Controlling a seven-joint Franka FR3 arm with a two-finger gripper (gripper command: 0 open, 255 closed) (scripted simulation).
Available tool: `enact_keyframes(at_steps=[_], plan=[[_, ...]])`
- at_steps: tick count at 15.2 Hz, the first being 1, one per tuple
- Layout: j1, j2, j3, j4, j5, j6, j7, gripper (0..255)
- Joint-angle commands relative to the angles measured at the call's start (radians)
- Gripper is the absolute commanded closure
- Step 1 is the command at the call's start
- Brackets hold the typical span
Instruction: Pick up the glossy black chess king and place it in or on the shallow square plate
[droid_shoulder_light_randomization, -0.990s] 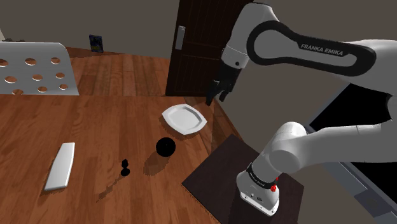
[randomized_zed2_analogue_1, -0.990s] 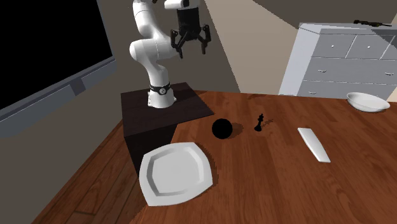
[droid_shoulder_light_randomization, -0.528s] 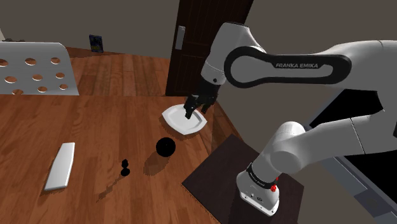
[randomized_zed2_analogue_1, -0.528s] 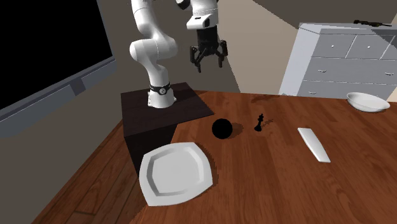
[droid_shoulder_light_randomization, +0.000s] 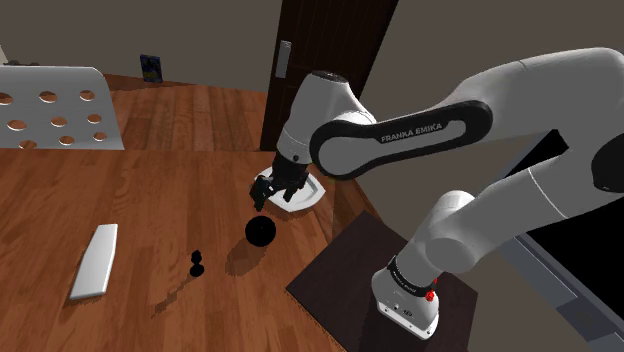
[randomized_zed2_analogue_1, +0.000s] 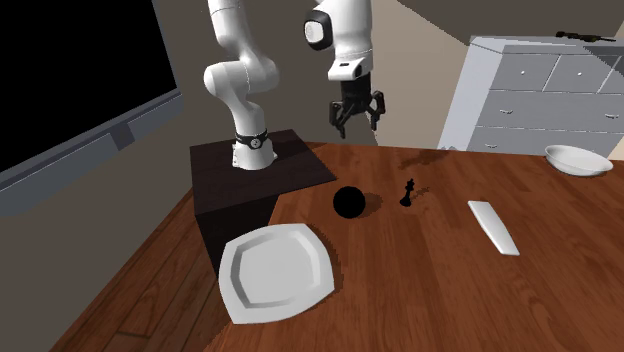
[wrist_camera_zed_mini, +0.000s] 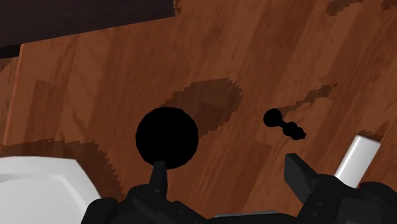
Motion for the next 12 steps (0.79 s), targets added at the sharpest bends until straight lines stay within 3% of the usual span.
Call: enact_keyframes(at_steps=[1,6,9,12], plan=[[-0.004,0.073,0.039,0.017,-0.01,0.074,0.043,0],[-0.032,0.283,0.133,0.089,-0.12,0.243,0.194,0],[-0.038,0.422,0.163,0.149,-0.26,0.326,0.331,0],[-0.001,0.561,0.141,0.226,-0.434,0.382,0.49,0]])
